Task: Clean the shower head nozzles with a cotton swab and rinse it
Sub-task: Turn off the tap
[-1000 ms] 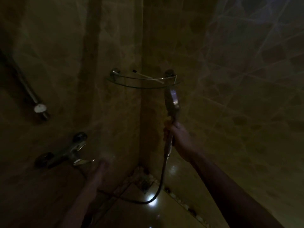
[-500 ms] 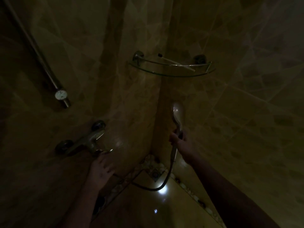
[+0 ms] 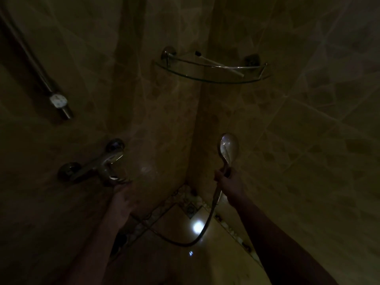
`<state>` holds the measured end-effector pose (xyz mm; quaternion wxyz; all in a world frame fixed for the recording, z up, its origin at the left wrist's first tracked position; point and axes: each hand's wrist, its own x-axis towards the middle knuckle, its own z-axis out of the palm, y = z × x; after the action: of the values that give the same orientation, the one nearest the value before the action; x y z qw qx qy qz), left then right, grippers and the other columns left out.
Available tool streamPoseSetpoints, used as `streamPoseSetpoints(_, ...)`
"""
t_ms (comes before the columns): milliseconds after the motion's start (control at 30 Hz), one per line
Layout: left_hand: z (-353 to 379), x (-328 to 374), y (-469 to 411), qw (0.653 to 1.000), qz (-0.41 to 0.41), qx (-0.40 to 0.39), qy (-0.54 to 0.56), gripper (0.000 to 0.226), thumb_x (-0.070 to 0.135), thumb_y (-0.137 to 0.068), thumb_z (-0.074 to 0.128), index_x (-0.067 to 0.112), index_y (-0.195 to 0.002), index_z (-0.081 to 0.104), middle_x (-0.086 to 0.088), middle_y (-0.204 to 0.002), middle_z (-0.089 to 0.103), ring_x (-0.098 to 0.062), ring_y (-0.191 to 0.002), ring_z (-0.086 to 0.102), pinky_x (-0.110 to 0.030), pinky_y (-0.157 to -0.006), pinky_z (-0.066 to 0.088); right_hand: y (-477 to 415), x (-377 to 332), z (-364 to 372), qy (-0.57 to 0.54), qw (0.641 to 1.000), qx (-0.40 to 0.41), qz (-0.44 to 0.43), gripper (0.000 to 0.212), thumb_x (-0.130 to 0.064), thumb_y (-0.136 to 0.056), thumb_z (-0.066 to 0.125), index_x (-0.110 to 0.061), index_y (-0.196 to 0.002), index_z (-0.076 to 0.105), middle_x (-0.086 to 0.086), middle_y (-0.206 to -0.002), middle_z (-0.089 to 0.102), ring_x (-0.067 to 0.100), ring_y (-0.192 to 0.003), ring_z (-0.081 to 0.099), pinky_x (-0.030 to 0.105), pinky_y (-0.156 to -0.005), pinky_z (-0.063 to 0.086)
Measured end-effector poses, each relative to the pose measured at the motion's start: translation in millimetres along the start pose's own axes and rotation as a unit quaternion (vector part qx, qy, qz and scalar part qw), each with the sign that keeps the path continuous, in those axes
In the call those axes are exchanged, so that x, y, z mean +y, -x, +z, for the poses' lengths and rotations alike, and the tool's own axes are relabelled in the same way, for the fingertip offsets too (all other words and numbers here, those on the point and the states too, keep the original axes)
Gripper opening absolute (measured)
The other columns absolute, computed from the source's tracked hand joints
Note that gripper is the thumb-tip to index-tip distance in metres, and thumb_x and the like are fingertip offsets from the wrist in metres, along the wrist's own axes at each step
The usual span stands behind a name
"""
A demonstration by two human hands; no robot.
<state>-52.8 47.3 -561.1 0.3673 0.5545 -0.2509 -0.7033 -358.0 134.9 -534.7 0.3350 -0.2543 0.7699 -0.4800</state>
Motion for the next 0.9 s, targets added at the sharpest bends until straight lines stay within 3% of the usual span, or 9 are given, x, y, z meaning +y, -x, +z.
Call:
streamPoseSetpoints(233,5.2,-2.8,21.2,1.0,0.015,0.025,-0.004,0.021,0.019,-0.1,0.045,0.029,-0.083,0.052,0.005,-0.087,0.06,-0.014,-0.073,0.056,-0.029,-0.067,0.04,4.7,9.8,-9.6,0.02,0.999,-0.026,-0.018,0.019,-0.023,-0.095,0.062,-0.022,-0.078,0.056,0.005,-0.076,0.065,0.025,-0.078,0.064,0.048,-0.077,0.054)
streamPoseSetpoints(433,17.8,9.9,32.0,1.0,-0.006,0.028,-0.001,0.016,0.025,-0.101,0.044,0.027,-0.088,0.054,0.004,-0.089,0.058,-0.016,-0.076,0.054,-0.03,-0.069,0.042,-2.8,17.6,-18.5,0.013,1.0,-0.019,-0.006,0.008,-0.027,-0.09,0.065,-0.027,-0.086,0.058,0.002,-0.085,0.067,0.029,-0.088,0.068,0.053,-0.083,0.054)
streamPoseSetpoints(533,19.0,11.6,35.2,0.999,-0.008,0.031,-0.023,0.015,0.022,-0.101,0.046,0.025,-0.087,0.052,0.003,-0.089,0.057,-0.015,-0.076,0.055,-0.031,-0.067,0.042,-8.0,22.9,-21.8,0.007,1.0,-0.019,-0.002,0.008,-0.025,-0.091,0.065,-0.025,-0.09,0.057,0.004,-0.085,0.066,0.03,-0.086,0.068,0.049,-0.079,0.055)
streamPoseSetpoints(700,16.9,17.5,40.1,0.999,-0.011,0.02,-0.047,0.017,0.024,-0.1,0.046,0.023,-0.087,0.057,0.005,-0.09,0.059,-0.013,-0.077,0.055,-0.03,-0.071,0.042,-9.9,28.3,-26.6,0.021,1.0,-0.006,-0.002,0.015,-0.035,-0.084,0.066,-0.025,-0.091,0.058,0.01,-0.093,0.069,0.033,-0.09,0.068,0.053,-0.081,0.055)
streamPoseSetpoints(833,12.1,22.4,40.4,0.998,-0.017,0.015,-0.051,0.022,0.024,-0.101,0.044,0.022,-0.087,0.059,0.004,-0.086,0.063,-0.013,-0.076,0.054,-0.031,-0.071,0.043,-16.7,38.0,-27.3,0.028,1.0,0.0,-0.013,0.024,-0.042,-0.074,0.063,-0.022,-0.087,0.059,0.013,-0.088,0.069,0.037,-0.086,0.068,0.055,-0.077,0.055)
streamPoseSetpoints(900,9.2,24.2,39.0,0.998,-0.024,0.003,-0.054,0.022,0.024,-0.101,0.043,0.021,-0.089,0.06,0.011,-0.075,0.07,-0.011,-0.072,0.051,-0.028,-0.066,0.044,-11.4,30.7,-27.9,0.051,0.999,-0.001,-0.019,0.023,-0.041,-0.078,0.062,-0.018,-0.085,0.063,0.011,-0.081,0.07,0.032,-0.08,0.069,0.047,-0.068,0.055)
